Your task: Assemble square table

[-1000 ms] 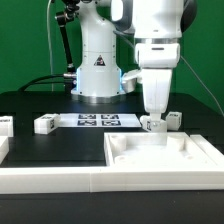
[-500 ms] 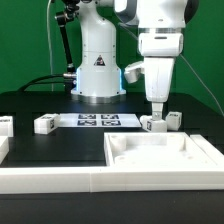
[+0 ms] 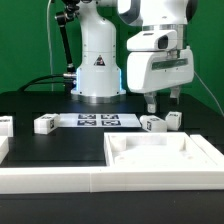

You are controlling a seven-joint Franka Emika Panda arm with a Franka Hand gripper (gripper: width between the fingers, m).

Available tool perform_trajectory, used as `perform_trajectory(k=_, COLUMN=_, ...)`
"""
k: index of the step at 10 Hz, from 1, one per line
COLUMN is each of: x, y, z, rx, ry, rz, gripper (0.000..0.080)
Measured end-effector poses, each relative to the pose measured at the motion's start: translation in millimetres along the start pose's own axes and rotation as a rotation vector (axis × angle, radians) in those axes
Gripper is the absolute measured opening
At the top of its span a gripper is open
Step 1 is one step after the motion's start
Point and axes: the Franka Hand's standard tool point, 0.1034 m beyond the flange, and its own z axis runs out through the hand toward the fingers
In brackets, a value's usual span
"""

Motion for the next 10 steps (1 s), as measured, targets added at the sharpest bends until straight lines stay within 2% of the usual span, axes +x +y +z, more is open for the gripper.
perform_trajectory(k=6, x=1.0, y=-5.6, z=1.0, rx=0.032, ry=0.01, rz=0.452, gripper=0.0649)
perform_trajectory(k=8, x=-6.5, y=-12.9, z=3.6, rx=0.047, ry=0.006, rz=0.685, gripper=0.0649)
perform_trajectory(k=10, x=-7.1, y=-22.1, z=4.2, rx=0.06, ry=-0.004, rz=0.858, gripper=0.0649)
